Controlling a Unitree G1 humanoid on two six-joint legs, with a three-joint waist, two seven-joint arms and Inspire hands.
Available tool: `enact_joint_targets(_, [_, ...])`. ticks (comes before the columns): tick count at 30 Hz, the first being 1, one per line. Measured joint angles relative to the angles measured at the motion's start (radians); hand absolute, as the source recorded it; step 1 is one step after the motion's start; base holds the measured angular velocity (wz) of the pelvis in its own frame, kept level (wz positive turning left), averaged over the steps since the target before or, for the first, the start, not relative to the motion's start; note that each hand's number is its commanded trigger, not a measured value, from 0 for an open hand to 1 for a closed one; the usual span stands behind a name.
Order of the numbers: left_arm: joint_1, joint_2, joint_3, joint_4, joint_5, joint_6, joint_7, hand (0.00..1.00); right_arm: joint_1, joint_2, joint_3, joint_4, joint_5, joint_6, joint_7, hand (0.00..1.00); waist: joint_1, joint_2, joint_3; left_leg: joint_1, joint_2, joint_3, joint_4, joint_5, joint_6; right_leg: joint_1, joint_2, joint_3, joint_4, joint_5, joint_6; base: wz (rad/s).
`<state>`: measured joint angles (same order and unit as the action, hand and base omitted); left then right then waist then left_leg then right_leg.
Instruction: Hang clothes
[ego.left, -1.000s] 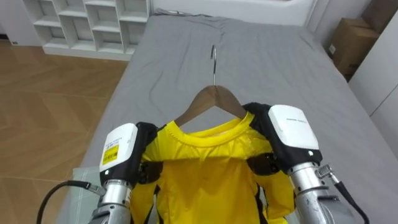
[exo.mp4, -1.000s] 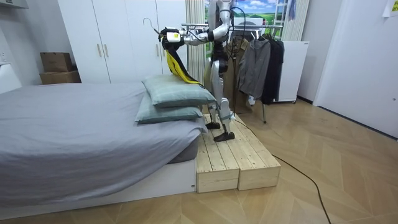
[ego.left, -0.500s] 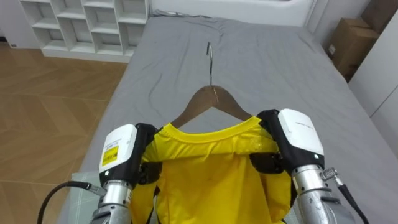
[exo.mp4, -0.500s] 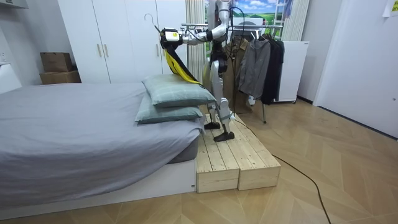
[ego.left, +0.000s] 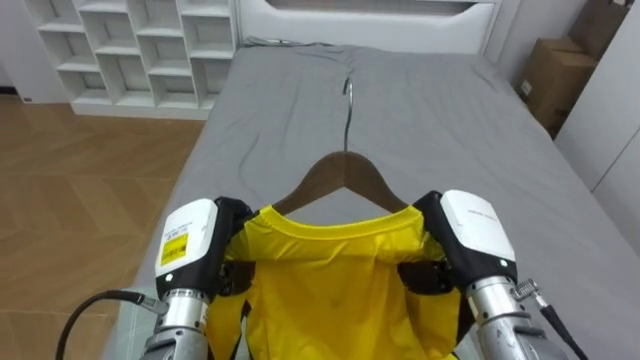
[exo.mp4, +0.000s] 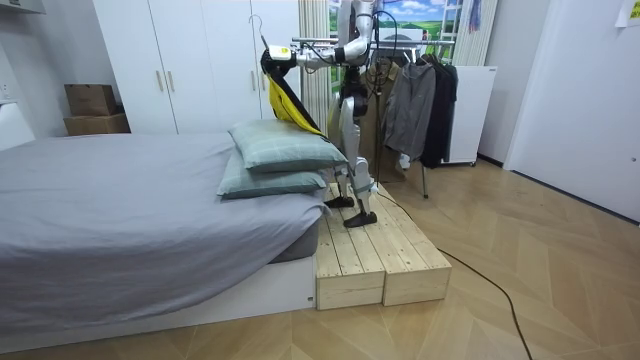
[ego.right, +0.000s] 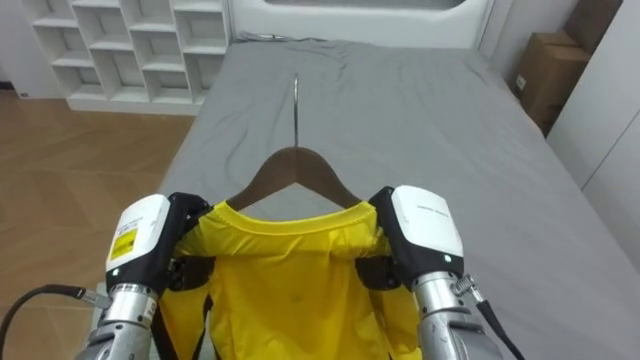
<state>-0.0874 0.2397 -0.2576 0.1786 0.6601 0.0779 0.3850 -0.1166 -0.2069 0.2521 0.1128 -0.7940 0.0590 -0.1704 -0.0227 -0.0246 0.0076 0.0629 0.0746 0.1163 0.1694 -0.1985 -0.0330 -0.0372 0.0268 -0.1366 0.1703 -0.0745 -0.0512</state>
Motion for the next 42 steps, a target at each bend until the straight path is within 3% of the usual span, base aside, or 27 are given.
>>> enact_joint_targets(1, [0.0,0.0,0.0,0.0,0.0,0.0,0.0,0.35,0.0,-0.002,0.0,0.001,0.0,-0.002,0.0,1.0,0.0,0.0,0.0,0.0,0.0,0.001,0.0,0.0,0.0,0.0,0.0,0.0,0.0,0.0,0.0,0.0])
enact_joint_targets(2, [0.0,0.0,-0.001,0.0,0.001,0.0,0.0,0.0,0.0,-0.002,-0.001,0.002,0.0,-0.003,0.0,1.0,-0.003,0.0,0.0,0.0,0.0,0.001,0.0,0.0,0.0,0.0,0.0,0.0,0.0,0.0,0.0,0.0])
enact_joint_targets(6, [0.0,0.0,0.0,0.0,0.001,0.0,0.0,0.0,0.0,-0.002,-0.001,0.005,0.0,-0.006,-0.001,1.0,-0.005,-0.001,0.0002,0.001,-0.001,0.01,-0.002,0.0,0.0,-0.001,-0.005,0.0,0.0,0.0,0.0,0.0])
enact_joint_targets(11, [0.0,-0.038,-0.003,-0.001,0.0,-0.015,-0.003,0.0,0.0,0.0,0.002,0.062,-0.02,-0.023,0.003,1.0,-0.003,-0.005,0.0005,0.003,-0.003,0.026,-0.004,0.0,0.0,-0.002,-0.005,0.0,-0.002,-0.002,0.004,0.0])
enact_joint_targets(21, [0.0,-0.038,-0.016,-0.001,-0.041,-0.016,-0.027,0.0,0.001,0.001,0.001,0.095,-0.025,-0.029,-0.001,1.0,-0.001,-0.014,0.0051,0.012,-0.001,0.047,-0.006,0.0,0.0,-0.002,0.0,0.019,-0.003,-0.002,0.004,-0.06])
enact_joint_targets(28, [0.0,-0.053,-0.017,-0.002,-0.062,-0.081,-0.073,0.0,0.034,0.002,0.0,0.103,-0.018,-0.076,0.0,1.0,0.0,-0.013,0.0046,0.014,0.0,0.05,-0.007,0.0,0.0,-0.002,0.0,0.026,-0.003,-0.003,0.005,-0.01])
enact_joint_targets(42, [0.0,-0.063,-0.015,-0.002,-0.081,-0.1,-0.099,0.0,0.039,0.001,-0.039,0.129,-0.007,-0.103,-0.005,1.0,0.004,-0.006,0.0043,0.022,0.0,0.073,-0.007,0.0,0.0,-0.001,0.003,0.04,-0.004,-0.003,0.005,-0.03])
